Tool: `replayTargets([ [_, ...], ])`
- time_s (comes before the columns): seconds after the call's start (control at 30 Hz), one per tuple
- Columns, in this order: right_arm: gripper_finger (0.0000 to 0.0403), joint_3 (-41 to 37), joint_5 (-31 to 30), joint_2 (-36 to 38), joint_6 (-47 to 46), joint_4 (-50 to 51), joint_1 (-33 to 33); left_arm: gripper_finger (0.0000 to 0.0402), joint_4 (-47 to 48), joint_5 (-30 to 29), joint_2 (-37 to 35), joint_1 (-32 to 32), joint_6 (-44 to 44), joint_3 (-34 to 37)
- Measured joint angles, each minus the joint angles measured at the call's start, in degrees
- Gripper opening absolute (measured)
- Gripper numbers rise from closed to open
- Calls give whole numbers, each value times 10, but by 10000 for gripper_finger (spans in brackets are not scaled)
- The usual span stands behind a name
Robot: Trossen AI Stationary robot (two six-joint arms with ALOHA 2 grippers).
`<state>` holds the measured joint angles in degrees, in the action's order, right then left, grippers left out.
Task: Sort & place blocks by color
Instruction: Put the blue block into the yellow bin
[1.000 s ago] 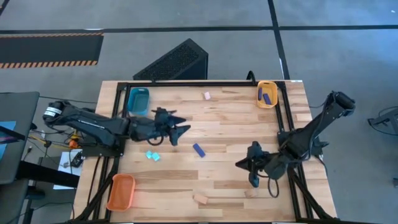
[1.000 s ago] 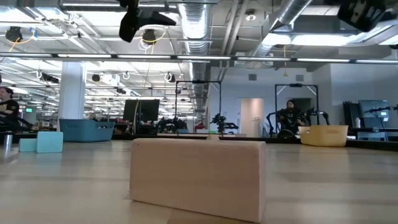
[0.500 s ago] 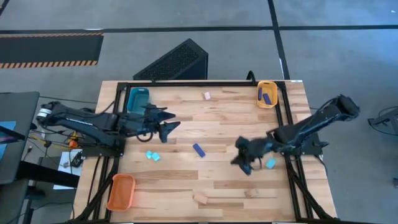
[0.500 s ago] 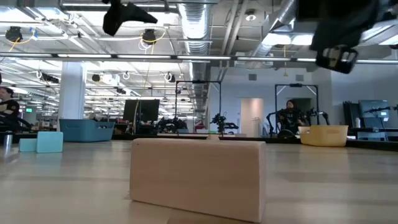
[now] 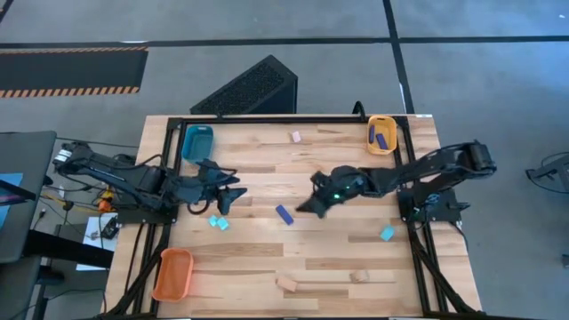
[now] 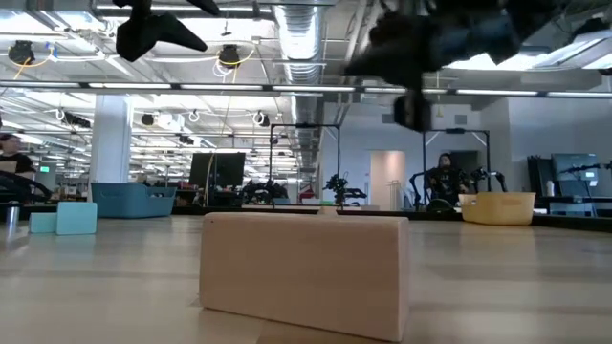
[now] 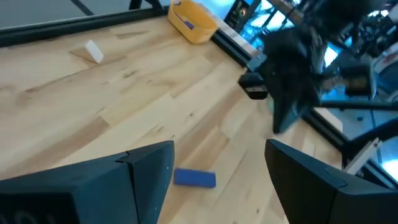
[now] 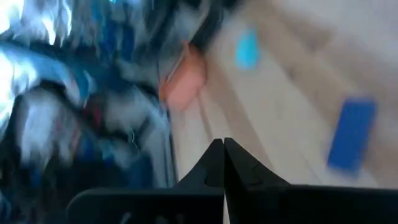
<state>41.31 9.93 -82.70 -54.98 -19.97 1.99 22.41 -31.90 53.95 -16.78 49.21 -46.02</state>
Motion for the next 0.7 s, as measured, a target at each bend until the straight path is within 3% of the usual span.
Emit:
replayTargets([
  [0.17,34,39,-124,-113,27,4,26,240,13,-3,0,-5,-1,0],
  [0.3,83,103,-159,-187,57,31,59,240,33,-2,-1,-4,-17,0],
  [0.53,176,268,-292,-279,37,351,84,240,103,5,-8,-4,-15,0],
  [0.7,210,336,-254,-335,69,380,92,240,135,6,-7,-4,-23,0],
])
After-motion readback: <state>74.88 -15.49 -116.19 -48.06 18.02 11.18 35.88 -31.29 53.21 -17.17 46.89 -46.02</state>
